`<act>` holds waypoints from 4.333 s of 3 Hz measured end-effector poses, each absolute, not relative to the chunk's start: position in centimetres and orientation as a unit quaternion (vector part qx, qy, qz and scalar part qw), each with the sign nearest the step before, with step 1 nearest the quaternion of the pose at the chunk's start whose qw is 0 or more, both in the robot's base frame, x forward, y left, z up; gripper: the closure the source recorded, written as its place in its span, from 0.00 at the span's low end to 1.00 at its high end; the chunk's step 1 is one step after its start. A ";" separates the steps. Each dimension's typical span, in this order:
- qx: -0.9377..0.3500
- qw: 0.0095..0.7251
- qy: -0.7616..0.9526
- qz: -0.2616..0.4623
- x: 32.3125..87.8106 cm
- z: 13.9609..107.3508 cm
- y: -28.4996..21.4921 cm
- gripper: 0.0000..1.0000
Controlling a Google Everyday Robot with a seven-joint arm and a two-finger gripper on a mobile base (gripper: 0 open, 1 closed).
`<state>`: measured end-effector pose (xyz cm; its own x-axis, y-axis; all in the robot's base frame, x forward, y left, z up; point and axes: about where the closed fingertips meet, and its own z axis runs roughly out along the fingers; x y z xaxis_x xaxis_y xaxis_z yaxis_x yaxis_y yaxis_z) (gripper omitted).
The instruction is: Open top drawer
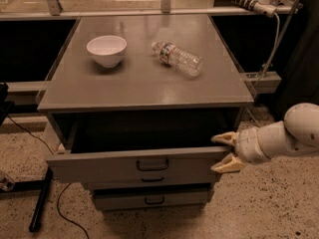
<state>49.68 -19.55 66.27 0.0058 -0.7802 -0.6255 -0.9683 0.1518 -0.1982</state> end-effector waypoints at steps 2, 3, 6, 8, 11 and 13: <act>-0.631 0.317 0.691 0.154 48.5 66.5 -20.0 0.84; -0.631 0.317 0.691 0.154 48.5 66.9 -20.0 1.00; -0.628 0.318 0.693 0.156 47.0 66.9 -20.3 0.81; -0.628 0.318 0.693 0.158 46.9 66.8 -20.3 0.35; -0.627 0.323 0.687 0.175 44.0 66.5 -21.1 0.84; -0.623 0.327 0.687 0.179 42.5 66.4 -21.5 1.00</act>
Offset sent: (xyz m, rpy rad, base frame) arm -0.1536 -0.0660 -0.0252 0.1169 0.1110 -0.0430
